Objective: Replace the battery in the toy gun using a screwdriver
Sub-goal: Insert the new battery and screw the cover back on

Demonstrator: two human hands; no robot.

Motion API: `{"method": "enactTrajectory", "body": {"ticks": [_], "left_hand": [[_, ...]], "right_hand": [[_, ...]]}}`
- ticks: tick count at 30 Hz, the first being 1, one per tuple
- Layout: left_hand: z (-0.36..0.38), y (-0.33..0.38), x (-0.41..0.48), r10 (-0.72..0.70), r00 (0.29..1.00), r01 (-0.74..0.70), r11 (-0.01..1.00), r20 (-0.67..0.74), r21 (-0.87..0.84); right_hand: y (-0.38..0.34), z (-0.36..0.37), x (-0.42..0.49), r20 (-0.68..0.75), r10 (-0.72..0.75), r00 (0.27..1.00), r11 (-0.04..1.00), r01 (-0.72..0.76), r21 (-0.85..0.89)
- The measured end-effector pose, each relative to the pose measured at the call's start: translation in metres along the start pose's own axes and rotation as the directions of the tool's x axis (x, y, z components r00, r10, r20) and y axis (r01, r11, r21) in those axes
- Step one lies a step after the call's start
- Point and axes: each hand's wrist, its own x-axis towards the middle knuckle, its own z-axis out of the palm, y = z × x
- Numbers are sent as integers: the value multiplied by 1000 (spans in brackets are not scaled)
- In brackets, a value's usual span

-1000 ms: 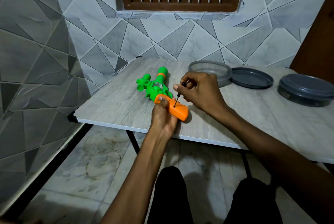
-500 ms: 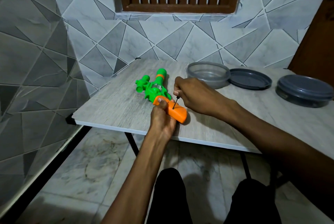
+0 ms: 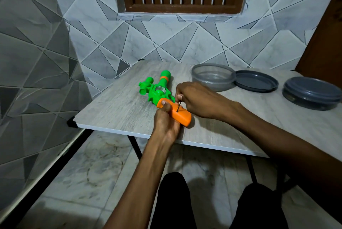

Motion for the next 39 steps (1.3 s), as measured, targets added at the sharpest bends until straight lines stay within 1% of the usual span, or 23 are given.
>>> {"method": "enactTrajectory", "body": {"ticks": [2, 6, 8, 11, 14, 16, 17, 19, 20, 21, 23, 26, 29, 32, 34, 36, 37, 38, 39], "left_hand": [[-1, 1, 2, -10, 1000, 10, 1000, -14, 6], [0, 1, 0, 57, 997, -57, 998, -59, -3], [1, -1, -1, 60, 996, -61, 998, -66, -10], [-1, -1, 1, 43, 998, -44, 999, -36, -24], [-2, -1, 3, 26, 999, -27, 999, -23, -42], [-1, -1, 0, 40, 999, -41, 997, -12, -63], [0, 0, -1, 48, 999, -49, 997, -11, -65], [3, 1, -3, 53, 998, -55, 997, -33, -59], [6, 1, -5, 45, 998, -47, 997, -39, -59], [8, 2, -6, 40, 998, -43, 997, -42, -71], [8, 1, -5, 42, 998, -47, 994, -54, -100], [8, 2, -5, 48, 997, -53, 996, -63, -76], [5, 2, -2, 38, 997, -42, 997, -65, -60], [6, 3, -3, 50, 995, -55, 997, -85, -57], [8, 3, -6, 46, 997, -50, 996, -58, -71], [10, 2, -9, 48, 998, -52, 995, -50, -83], [12, 3, -10, 43, 998, -46, 995, -35, -90], [12, 2, -10, 37, 999, -40, 995, -32, -91], [12, 3, -11, 40, 999, -42, 995, -33, -88]], "right_hand": [[0, 0, 2, -29, 24, 999, 999, -24, -27], [-2, -4, 4, -73, 47, 996, 988, -57, -141], [-4, -7, 3, -57, 60, 997, 976, -71, -206], [-6, -9, 1, -36, 94, 995, 957, -101, -271], [-6, -9, -1, -17, 66, 998, 941, -68, -332], [-5, -10, -2, 32, 11, 999, 960, -1, -280], [-5, -11, -2, 70, -17, 997, 978, 31, -206], [-8, -13, -2, 133, -44, 990, 996, 54, -68], [-9, -14, -1, 137, -48, 989, 997, 55, -46], [-9, -13, -1, 121, -44, 992, 997, 51, -51], [-6, -9, 2, 74, -14, 997, 992, 24, -125], [-5, -4, 4, -7, 62, 998, 969, -62, -241], [-7, 0, 2, -69, 117, 991, 948, -133, -291], [-5, 4, -1, -78, 107, 991, 944, -126, -303], [-5, -1, -2, -31, 49, 998, 974, -55, -219], [-9, -8, -2, 76, 3, 997, 999, 0, -46], [-11, -10, -1, 124, 0, 992, 1000, -3, 19], [-11, -11, 0, 143, 5, 990, 999, -12, 47], [-10, -9, 2, 132, 14, 991, 999, -19, 41]]}}
